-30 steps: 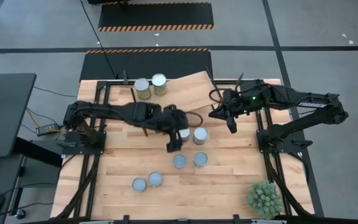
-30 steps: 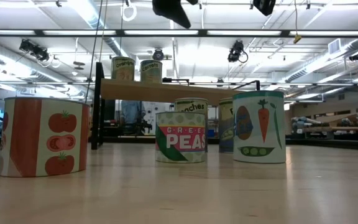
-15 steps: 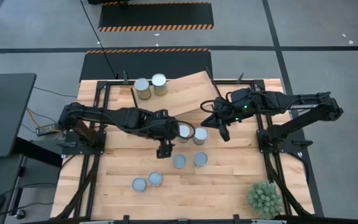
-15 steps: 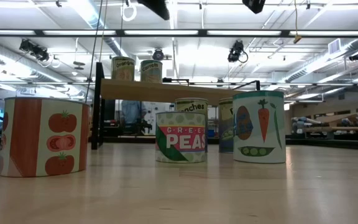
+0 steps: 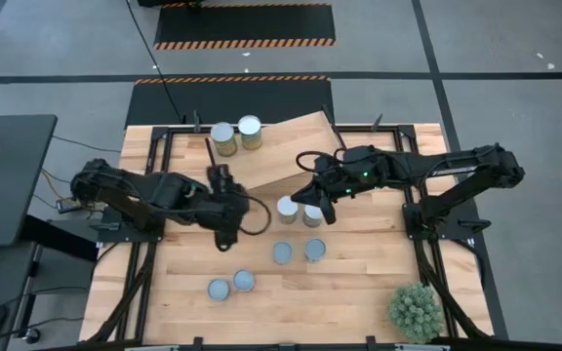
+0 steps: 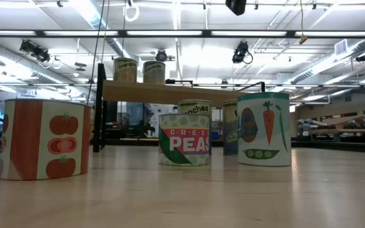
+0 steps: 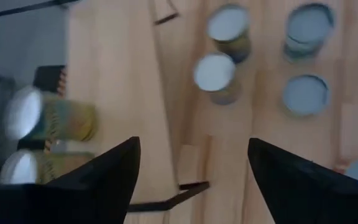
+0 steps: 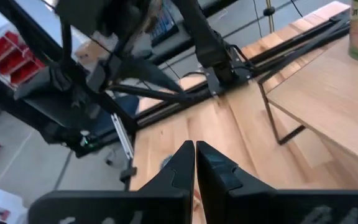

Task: Pick and place cans onto a shelf
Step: Put the peach can on the shelf

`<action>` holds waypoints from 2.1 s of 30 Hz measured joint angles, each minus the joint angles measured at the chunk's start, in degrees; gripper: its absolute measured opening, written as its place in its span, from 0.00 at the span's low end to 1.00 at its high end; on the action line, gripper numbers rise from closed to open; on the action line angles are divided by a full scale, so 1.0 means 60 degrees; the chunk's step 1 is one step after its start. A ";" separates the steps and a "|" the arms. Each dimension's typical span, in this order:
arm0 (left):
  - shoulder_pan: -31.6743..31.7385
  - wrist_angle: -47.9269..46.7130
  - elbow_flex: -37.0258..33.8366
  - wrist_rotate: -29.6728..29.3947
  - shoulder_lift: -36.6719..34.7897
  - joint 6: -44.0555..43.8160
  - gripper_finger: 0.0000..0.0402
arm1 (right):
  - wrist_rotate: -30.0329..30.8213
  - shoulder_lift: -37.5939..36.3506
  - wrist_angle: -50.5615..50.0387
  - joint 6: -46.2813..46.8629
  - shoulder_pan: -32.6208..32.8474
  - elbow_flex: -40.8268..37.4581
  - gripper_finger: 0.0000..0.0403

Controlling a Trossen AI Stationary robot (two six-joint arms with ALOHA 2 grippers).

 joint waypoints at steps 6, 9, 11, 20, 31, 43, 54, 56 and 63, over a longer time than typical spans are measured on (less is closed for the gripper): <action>-0.0707 -0.0649 -0.0009 -0.0907 -0.0888 -0.0498 0.72 | 0.0230 0.0298 0.0558 0.0541 -0.0007 0.0003 0.06; -0.1136 -0.0461 -0.0520 -0.1112 -0.1603 -0.0290 0.70 | 0.0350 0.0412 0.0794 0.0625 -0.0004 0.0000 0.06; -0.1393 -0.0143 -0.1233 -0.1154 -0.2277 -0.0361 0.69 | 0.0374 0.0498 0.0947 0.0628 -0.0005 0.0000 0.06; -0.1996 0.1405 -0.4350 -0.1121 -0.4859 -0.1595 0.65 | 0.0454 0.0818 0.1837 0.0807 -0.0036 -0.0004 0.06; -0.2037 0.3253 -0.7195 -0.1032 -0.7466 -0.2320 0.55 | 0.0628 0.0933 0.2393 0.1232 -0.0036 0.0004 0.06; -0.2037 0.4835 -0.9837 -0.0513 -0.9770 -0.3785 0.33 | 0.1317 0.0933 0.1508 0.0517 0.0055 0.0004 0.06; -0.2037 0.6570 -1.0801 0.0345 -1.0352 -0.3622 0.16 | 0.0845 0.2447 0.0048 -0.0508 0.0301 0.2362 0.06; -0.2037 0.6754 -1.1001 0.0418 -1.0514 -0.3785 0.13 | 0.0877 0.2979 -0.0842 -0.1106 0.0313 0.3247 0.06; -0.2055 0.6821 -1.1360 0.0667 -1.1098 -0.4226 0.01 | 0.1459 0.4269 -0.3344 -0.1972 0.0298 0.5235 0.06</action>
